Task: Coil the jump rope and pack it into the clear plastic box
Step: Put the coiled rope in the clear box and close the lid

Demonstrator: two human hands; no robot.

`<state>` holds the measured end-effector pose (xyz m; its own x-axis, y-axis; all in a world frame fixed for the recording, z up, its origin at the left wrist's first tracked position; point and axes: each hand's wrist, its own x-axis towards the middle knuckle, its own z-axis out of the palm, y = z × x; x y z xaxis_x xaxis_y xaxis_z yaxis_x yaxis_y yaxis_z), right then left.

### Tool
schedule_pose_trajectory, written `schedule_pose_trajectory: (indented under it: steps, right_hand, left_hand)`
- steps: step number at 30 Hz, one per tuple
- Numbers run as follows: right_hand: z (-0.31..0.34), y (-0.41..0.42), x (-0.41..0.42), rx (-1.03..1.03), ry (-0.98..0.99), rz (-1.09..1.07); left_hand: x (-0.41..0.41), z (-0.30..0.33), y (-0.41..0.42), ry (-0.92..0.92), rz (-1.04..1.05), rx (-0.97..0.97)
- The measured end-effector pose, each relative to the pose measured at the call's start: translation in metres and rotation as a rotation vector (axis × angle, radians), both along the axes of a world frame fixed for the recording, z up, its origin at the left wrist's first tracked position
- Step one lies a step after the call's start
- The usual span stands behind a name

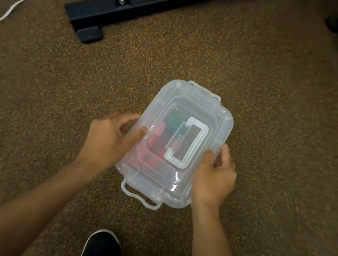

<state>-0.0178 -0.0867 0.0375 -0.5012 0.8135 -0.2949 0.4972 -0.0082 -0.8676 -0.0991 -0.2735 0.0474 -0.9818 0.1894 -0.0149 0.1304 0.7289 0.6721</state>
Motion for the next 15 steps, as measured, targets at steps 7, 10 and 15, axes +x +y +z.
schedule_pose_trajectory:
  steps: [7, 10, 15]
  right_hand:
    - [-0.007, 0.0, -0.003, 0.026, -0.044, 0.048]
    - [-0.012, -0.003, -0.004, 0.017, -0.041, 0.03]
    - [-0.013, -0.003, -0.013, 0.028, -0.043, 0.006]
  left_hand:
    - [0.001, -0.006, -0.005, -0.29, 0.042, 0.114]
    - [-0.006, -0.009, -0.006, -0.443, 0.083, 0.224]
    - [-0.018, -0.005, 0.001, -0.715, 0.133, 0.428]
